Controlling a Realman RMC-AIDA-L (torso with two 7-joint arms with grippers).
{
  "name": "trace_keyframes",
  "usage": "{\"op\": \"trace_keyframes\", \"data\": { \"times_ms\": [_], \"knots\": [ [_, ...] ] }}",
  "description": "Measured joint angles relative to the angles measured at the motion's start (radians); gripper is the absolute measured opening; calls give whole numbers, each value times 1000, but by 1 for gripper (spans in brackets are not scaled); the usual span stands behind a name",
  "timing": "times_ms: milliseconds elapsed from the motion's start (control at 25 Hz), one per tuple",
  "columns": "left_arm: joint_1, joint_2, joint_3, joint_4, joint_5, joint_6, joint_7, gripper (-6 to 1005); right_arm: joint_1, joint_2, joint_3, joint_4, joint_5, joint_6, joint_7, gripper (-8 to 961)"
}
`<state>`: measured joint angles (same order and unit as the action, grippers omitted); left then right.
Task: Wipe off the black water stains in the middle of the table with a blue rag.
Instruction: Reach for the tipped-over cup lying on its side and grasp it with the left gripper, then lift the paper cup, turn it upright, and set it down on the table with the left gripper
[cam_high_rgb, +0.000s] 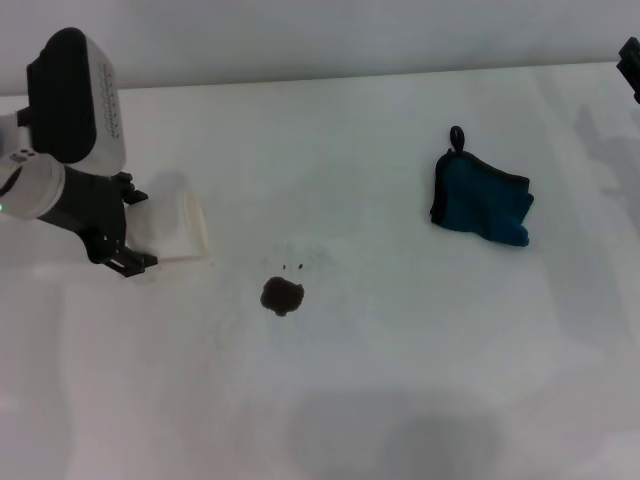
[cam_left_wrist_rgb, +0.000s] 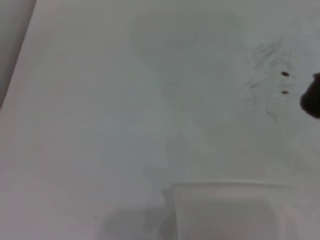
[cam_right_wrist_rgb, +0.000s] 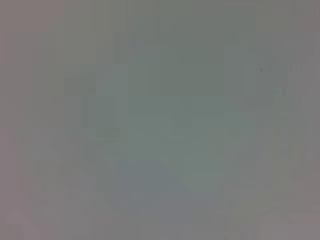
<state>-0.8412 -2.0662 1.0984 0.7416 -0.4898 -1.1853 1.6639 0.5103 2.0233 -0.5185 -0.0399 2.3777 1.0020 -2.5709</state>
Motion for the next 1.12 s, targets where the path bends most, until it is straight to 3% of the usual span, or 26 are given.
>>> {"op": "trace_keyframes", "data": {
  "times_ms": [400, 640, 960, 1080, 1120],
  "knots": [
    [25, -1, 2, -31, -99, 64, 21, 841, 0, 0, 0, 4, 0, 2, 17, 843],
    [45, -9, 0, -17, -146, 88, 14, 744, -7, -2, 0, 9, 0, 4, 26, 843],
    [165, -9, 0, 97, -446, 120, 16, 683, -22, -2, -1, 11, 0, 28, 26, 843],
    [228, -13, 7, 64, -644, 196, 73, 658, -24, -2, -2, 11, 0, 29, 26, 843],
    [228, -13, 7, 64, -644, 196, 73, 650, -24, -2, -2, 11, 0, 29, 26, 843]
  ]
}}
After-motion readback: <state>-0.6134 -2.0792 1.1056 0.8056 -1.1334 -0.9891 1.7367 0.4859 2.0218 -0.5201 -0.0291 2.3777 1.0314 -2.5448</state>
